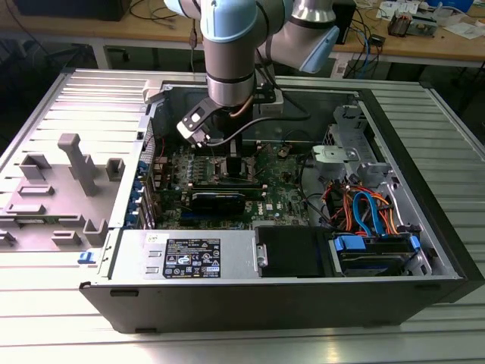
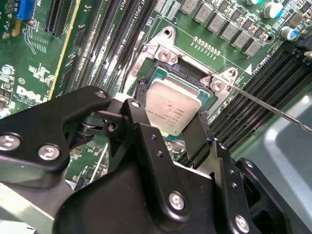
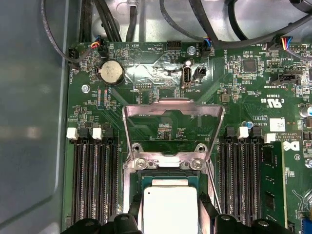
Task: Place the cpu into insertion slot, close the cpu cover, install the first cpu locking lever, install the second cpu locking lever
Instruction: 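Place the cpu into insertion slot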
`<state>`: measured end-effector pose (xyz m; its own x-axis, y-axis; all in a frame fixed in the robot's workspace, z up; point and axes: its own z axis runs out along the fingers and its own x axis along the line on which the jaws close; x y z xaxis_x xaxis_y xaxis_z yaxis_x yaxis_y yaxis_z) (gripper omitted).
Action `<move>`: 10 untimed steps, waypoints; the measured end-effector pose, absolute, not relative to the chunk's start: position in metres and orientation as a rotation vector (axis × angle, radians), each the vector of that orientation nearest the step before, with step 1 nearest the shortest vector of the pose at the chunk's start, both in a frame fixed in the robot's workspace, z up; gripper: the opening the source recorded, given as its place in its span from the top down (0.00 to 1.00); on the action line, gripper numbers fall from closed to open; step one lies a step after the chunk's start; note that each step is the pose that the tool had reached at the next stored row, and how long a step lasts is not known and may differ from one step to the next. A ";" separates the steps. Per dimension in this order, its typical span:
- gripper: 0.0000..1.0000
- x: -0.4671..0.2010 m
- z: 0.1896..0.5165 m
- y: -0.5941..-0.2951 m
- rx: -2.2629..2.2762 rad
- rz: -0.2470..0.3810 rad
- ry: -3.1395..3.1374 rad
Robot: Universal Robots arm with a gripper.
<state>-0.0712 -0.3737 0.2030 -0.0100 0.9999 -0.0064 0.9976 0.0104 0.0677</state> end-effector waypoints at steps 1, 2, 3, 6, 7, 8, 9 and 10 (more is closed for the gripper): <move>0.46 -0.071 0.203 -0.374 2.171 0.067 2.197; 0.46 -0.071 0.202 -0.374 2.168 0.068 2.200; 0.46 -0.071 0.202 -0.374 2.167 0.068 2.201; 0.46 -0.071 0.201 -0.373 2.166 0.068 2.201; 0.46 -0.071 0.200 -0.373 2.167 0.068 2.201; 0.46 -0.071 0.200 -0.373 2.166 0.067 2.201; 0.46 -0.071 0.199 -0.373 2.167 0.067 2.201; 0.46 -0.071 0.199 -0.373 2.167 0.067 2.201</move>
<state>-0.0712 -0.3733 0.1987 -0.0156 0.9999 -0.0069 0.9976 0.0161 0.0674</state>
